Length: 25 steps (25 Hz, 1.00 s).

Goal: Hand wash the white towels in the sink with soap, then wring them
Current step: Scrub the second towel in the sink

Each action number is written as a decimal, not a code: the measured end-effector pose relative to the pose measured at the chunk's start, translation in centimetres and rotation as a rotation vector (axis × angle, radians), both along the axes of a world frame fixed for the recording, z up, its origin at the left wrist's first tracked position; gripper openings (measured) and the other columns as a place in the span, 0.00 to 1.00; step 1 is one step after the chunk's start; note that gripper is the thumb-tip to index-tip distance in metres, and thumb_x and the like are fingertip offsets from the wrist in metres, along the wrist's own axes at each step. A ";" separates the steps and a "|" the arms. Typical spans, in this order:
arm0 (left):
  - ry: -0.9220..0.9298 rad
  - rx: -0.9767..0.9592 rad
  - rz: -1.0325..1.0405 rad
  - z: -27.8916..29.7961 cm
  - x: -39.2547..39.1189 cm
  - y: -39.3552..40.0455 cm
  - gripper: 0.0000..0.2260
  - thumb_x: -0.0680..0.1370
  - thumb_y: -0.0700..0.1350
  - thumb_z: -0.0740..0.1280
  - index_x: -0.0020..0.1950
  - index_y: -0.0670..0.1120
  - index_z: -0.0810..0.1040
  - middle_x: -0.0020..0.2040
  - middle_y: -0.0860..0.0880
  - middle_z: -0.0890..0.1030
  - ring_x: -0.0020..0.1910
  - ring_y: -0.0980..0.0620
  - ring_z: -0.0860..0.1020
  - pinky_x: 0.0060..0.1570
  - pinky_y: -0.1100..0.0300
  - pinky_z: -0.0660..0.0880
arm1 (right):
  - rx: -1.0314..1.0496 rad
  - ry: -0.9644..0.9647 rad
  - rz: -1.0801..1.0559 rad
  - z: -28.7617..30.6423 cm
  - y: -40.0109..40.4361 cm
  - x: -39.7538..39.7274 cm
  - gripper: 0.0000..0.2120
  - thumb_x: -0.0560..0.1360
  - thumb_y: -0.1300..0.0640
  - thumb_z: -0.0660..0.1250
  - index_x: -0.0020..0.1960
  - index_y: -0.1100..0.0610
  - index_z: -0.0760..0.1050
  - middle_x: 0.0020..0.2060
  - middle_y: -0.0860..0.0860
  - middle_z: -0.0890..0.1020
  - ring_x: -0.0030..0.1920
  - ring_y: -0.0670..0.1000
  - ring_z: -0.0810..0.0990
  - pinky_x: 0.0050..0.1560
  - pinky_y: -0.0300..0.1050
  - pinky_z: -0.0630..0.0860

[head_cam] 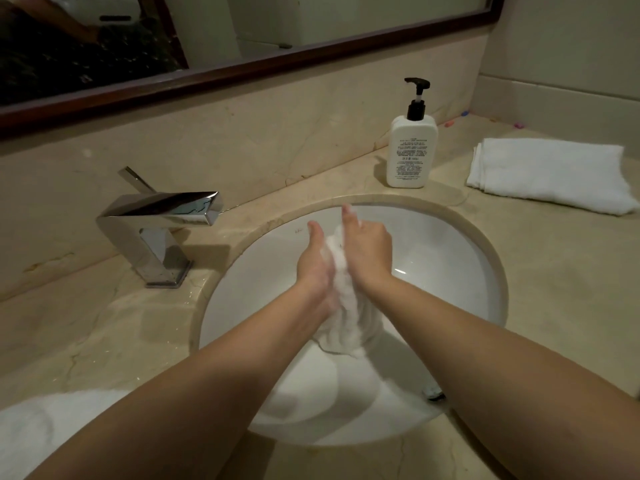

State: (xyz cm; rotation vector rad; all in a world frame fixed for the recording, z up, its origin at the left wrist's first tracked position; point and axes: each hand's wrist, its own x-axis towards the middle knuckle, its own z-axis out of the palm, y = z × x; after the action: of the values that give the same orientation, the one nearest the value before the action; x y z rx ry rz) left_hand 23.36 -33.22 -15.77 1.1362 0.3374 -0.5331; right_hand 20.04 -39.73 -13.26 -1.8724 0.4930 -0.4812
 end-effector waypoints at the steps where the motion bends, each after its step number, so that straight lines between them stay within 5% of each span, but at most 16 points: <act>1: -0.008 0.023 0.015 0.0 0.1 0.2 0.33 0.79 0.71 0.57 0.50 0.42 0.83 0.42 0.44 0.87 0.43 0.46 0.86 0.47 0.57 0.81 | 0.000 -0.004 0.000 0.1 0.4 -0.1 0.30 0.83 0.41 0.58 0.26 0.54 0.63 0.24 0.49 0.69 0.28 0.50 0.68 0.35 0.47 0.62; 4: -0.085 0.041 0.092 -0.4 0.2 1.0 0.24 0.83 0.66 0.54 0.43 0.47 0.74 0.25 0.53 0.80 0.25 0.57 0.81 0.26 0.67 0.76 | -0.077 -0.060 0.131 -0.3 2.5 -1.1 0.30 0.82 0.42 0.59 0.24 0.53 0.63 0.20 0.48 0.68 0.27 0.48 0.67 0.32 0.48 0.60; 9: -0.064 0.169 0.040 -0.1 -0.2 -0.1 0.33 0.79 0.71 0.57 0.49 0.42 0.82 0.40 0.44 0.86 0.43 0.44 0.85 0.50 0.52 0.82 | -0.004 -0.007 -0.012 -0.3 0.0 -0.1 0.30 0.84 0.42 0.57 0.26 0.54 0.64 0.24 0.50 0.71 0.30 0.52 0.70 0.34 0.48 0.61; 12: -0.017 0.064 0.103 -0.2 0.4 0.5 0.31 0.82 0.68 0.56 0.49 0.41 0.81 0.35 0.46 0.84 0.37 0.47 0.84 0.36 0.59 0.78 | 0.010 -0.005 0.071 -0.6 1.0 -0.7 0.29 0.83 0.42 0.59 0.26 0.53 0.64 0.24 0.49 0.70 0.30 0.52 0.71 0.32 0.49 0.62; 15: -0.025 0.100 0.024 0.1 -0.2 0.2 0.31 0.83 0.66 0.54 0.50 0.41 0.81 0.37 0.44 0.84 0.36 0.47 0.84 0.36 0.57 0.77 | 0.073 0.052 -0.049 -0.5 -0.1 -0.2 0.29 0.83 0.41 0.57 0.28 0.54 0.65 0.27 0.51 0.73 0.35 0.57 0.74 0.34 0.49 0.62; 20: -0.036 0.054 0.107 0.6 -0.8 0.3 0.26 0.84 0.64 0.54 0.41 0.45 0.76 0.28 0.48 0.79 0.28 0.52 0.81 0.28 0.65 0.75 | -0.074 -0.045 0.083 -0.7 1.0 -0.8 0.30 0.83 0.42 0.58 0.24 0.52 0.62 0.21 0.46 0.67 0.28 0.51 0.69 0.32 0.48 0.59; 25: -0.078 0.145 0.150 0.2 -0.4 0.5 0.28 0.84 0.64 0.54 0.44 0.43 0.80 0.35 0.46 0.82 0.40 0.47 0.83 0.41 0.58 0.77 | -0.084 0.035 0.064 -0.9 1.7 -0.6 0.29 0.83 0.41 0.56 0.28 0.54 0.66 0.26 0.49 0.71 0.35 0.57 0.74 0.36 0.48 0.61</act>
State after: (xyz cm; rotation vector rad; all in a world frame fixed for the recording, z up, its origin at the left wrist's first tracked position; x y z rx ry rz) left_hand 22.93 -32.75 -15.62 1.2570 0.3952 -0.3357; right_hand 19.47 -38.01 -14.20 -1.9740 0.4408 -0.4333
